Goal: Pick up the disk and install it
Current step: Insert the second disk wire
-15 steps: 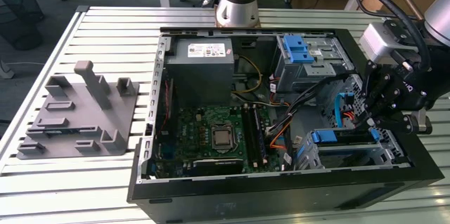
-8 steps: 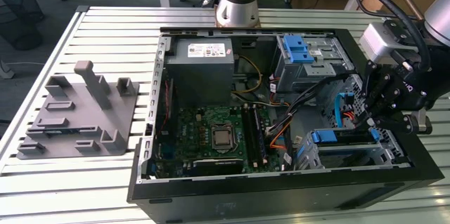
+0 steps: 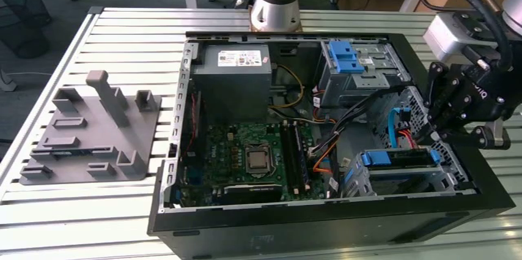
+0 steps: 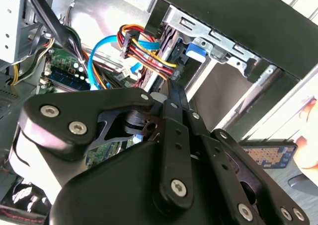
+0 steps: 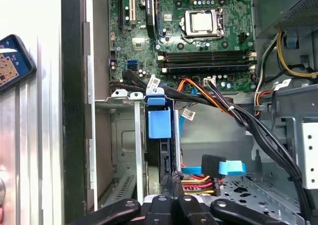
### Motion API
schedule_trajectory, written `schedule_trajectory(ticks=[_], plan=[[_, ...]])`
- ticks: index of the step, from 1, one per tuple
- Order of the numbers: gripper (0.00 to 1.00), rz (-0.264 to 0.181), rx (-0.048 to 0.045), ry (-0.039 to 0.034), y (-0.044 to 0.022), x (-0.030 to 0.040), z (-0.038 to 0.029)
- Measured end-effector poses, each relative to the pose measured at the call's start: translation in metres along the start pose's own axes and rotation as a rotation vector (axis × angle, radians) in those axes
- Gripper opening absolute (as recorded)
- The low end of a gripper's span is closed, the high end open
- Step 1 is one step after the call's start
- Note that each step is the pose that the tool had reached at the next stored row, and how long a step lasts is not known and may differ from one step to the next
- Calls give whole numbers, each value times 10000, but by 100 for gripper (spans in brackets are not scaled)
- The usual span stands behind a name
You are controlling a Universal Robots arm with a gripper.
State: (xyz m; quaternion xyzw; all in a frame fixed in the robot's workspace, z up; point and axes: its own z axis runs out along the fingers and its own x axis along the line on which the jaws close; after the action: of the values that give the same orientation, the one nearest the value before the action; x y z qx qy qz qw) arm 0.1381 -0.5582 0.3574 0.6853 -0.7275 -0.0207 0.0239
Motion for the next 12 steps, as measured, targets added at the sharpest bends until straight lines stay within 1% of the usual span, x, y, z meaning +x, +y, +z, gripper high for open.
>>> schedule_trajectory(ticks=[2,3,4,6,8,10,12], plan=[[11,-1,1,-2,4,-2,-42],[11,1,9,-3,11,-2,-50],[11,0,27,-5,28,-1,-52],[11,0,107,-9,95,3,-50],[11,0,172,-12,147,7,-49],[11,1,201,-13,169,8,-75],[11,1,217,-15,179,5,-123]])
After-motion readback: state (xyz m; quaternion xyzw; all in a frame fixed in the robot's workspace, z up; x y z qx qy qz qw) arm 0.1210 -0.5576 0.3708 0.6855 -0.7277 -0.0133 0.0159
